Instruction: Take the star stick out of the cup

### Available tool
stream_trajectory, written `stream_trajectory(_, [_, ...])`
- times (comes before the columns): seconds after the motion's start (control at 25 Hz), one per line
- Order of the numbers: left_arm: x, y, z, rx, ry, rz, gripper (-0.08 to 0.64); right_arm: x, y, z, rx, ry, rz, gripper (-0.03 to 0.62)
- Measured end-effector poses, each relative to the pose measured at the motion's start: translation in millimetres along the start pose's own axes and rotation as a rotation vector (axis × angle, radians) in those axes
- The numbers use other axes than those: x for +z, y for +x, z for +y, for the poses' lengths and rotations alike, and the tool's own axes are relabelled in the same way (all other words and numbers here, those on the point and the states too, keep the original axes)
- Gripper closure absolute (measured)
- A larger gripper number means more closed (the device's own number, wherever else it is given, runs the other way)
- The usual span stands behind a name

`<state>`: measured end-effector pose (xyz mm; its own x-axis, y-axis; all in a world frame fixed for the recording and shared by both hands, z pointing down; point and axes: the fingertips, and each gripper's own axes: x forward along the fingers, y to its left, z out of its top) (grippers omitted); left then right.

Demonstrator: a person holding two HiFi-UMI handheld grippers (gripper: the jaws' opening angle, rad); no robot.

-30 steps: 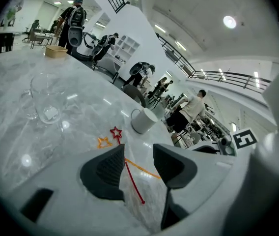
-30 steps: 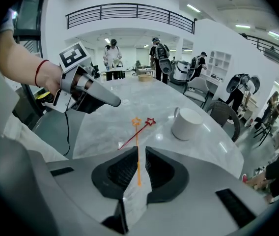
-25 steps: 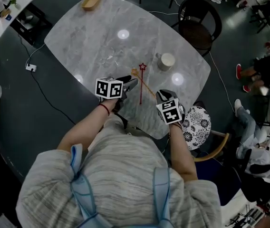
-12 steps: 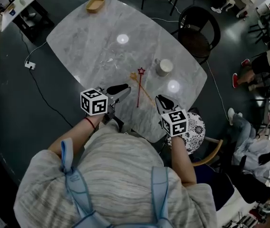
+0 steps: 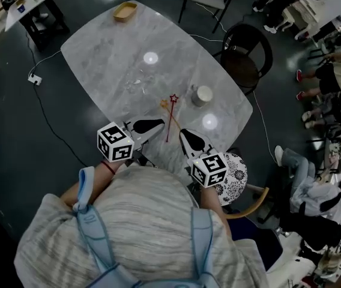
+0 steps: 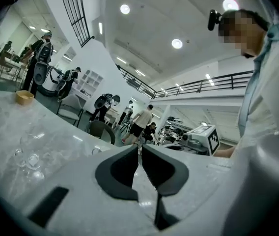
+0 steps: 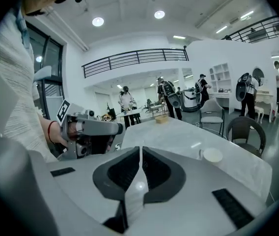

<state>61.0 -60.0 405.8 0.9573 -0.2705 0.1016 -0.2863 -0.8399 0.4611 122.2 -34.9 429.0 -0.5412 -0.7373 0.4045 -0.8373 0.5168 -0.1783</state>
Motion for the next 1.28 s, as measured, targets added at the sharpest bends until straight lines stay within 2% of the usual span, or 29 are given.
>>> stream_trajectory(0.12, [6, -2, -5, -0.037, 0.024, -0.011, 0.525, 13, -1, 4, 0.013, -0.004, -0.031, 0.572])
stream_trajectory(0.36, [12, -10, -6, -0.077, -0.016, -0.039, 0.525, 32, 1, 14, 0.044, 0.074, -0.104, 0.574])
stream_trajectory(0.88, [-1, -17, -21, -0.082, -0.025, -0.014, 0.525, 36, 2, 27, 0.080, 0.068, -0.104, 0.583])
stream_trajectory(1.28, [-10, -20, -15, -0.068, -0.052, -0.005, 0.525, 26, 5, 28, 0.079, 0.068, -0.084, 0.583])
